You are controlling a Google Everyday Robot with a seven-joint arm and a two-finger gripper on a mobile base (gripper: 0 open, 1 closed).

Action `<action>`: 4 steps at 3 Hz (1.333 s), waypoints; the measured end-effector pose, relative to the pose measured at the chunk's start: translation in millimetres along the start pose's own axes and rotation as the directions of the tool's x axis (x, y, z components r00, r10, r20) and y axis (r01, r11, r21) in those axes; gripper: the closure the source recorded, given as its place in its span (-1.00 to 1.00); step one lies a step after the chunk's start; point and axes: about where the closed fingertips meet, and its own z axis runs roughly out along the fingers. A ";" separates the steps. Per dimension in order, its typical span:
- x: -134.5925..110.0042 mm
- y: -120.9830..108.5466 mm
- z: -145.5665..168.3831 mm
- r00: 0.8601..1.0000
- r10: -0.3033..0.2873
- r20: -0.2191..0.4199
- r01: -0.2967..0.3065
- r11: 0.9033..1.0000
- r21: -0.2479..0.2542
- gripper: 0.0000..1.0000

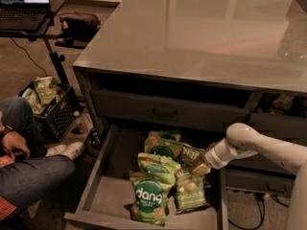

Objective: Pick green jalapeno chip bag from middle drawer and place on counter

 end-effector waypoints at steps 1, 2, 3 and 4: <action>0.0 0.0 0.0 1.000 0.000 0.000 0.000 1.000 0.000 0.76; -3.8 -0.6 -7.3 1.000 0.001 0.010 -0.001 1.000 -0.010 1.00; -18.1 -3.0 -36.0 1.000 -0.014 0.024 0.015 1.000 -0.026 1.00; -25.6 5.3 -63.8 0.999 -0.010 0.053 0.014 0.998 -0.062 1.00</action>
Offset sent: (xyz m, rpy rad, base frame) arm 0.0060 -0.0064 0.0229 0.0270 0.0043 0.0014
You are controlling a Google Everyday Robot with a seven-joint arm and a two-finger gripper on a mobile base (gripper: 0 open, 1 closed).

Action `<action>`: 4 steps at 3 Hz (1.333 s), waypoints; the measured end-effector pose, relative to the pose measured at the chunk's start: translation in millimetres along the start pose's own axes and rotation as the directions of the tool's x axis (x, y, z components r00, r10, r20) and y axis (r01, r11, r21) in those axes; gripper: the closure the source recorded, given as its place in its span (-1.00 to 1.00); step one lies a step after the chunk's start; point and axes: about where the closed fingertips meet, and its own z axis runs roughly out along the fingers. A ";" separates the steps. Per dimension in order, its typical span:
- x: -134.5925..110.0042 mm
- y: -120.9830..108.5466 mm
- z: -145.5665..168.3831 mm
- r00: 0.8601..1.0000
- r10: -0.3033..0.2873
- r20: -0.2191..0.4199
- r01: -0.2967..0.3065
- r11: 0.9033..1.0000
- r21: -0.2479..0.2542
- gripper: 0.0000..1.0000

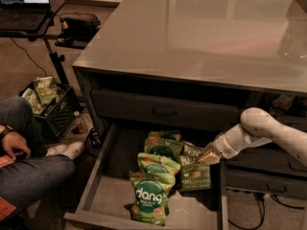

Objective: Pick green jalapeno chip bag from middle drawer and place on counter

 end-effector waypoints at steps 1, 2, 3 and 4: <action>-3.9 14.9 -28.0 0.999 0.008 0.047 -0.006 1.000 -0.027 1.00; -2.7 30.4 -58.0 0.995 0.027 0.095 -0.025 0.999 -0.025 1.00; -0.2 42.9 -91.2 0.991 0.041 0.127 -0.043 0.999 0.016 1.00; -3.7 54.4 -127.9 0.990 0.032 0.134 -0.045 0.995 0.090 1.00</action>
Offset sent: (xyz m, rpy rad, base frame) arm -0.0468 -0.0459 0.0922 0.1483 -0.0132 -0.0722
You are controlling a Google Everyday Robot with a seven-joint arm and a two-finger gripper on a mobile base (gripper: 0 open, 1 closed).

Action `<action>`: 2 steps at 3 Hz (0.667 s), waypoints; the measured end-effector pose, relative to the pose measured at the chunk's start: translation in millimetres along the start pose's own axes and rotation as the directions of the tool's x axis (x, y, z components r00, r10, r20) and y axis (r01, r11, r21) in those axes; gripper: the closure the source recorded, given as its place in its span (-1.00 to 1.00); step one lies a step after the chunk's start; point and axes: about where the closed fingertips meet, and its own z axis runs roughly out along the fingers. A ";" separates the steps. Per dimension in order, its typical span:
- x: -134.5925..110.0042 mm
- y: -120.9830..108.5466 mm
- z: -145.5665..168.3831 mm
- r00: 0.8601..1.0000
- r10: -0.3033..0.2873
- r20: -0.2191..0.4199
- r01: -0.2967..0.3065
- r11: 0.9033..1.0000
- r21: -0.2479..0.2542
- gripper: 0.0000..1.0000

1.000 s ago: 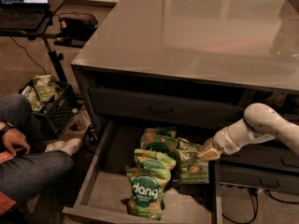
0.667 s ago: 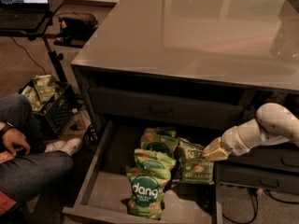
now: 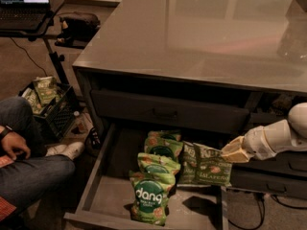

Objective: Pick green jalapeno chip bag from middle drawer and place on counter

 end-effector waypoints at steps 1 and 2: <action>0.0 0.0 0.1 1.000 0.000 0.000 0.000 1.000 0.000 1.00; -27.6 4.5 -30.7 0.999 -0.036 0.035 0.035 0.999 0.018 1.00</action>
Offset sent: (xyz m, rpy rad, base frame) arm 0.0053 -0.0043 0.1089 0.0454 -0.1281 0.0182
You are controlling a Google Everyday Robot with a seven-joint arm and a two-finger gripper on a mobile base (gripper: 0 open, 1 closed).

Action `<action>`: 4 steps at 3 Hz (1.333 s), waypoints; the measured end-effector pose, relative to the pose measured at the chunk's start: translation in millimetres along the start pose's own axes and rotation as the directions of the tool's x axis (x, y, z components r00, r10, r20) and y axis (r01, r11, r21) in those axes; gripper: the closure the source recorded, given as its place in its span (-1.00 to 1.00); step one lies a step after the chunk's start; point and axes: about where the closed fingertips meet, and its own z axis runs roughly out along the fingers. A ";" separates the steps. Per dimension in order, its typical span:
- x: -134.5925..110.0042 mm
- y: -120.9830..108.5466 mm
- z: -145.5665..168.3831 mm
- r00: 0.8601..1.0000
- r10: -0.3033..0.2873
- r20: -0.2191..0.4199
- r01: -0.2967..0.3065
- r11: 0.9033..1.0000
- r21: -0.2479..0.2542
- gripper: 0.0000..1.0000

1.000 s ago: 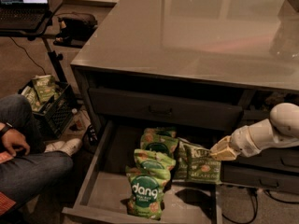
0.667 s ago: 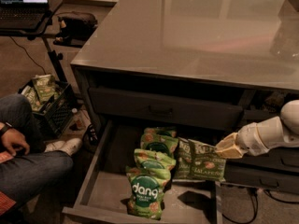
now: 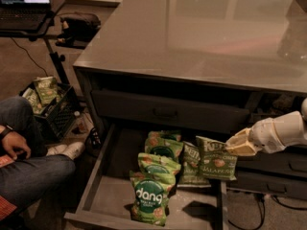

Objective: Pick green jalapeno chip bag from middle drawer and place on counter

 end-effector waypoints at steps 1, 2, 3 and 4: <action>-37.1 1.9 -39.6 0.998 -0.055 0.008 0.054 0.997 0.055 1.00; -70.5 0.0 -78.7 0.993 -0.114 -0.010 0.114 0.986 0.123 1.00; -91.1 -4.1 -95.2 0.987 -0.162 -0.011 0.161 0.974 0.158 1.00; -91.6 -4.3 -95.6 0.987 -0.163 -0.011 0.162 0.974 0.158 1.00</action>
Offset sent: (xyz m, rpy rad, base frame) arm 0.0187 -0.0173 0.1726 -0.1315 -0.2575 -0.0085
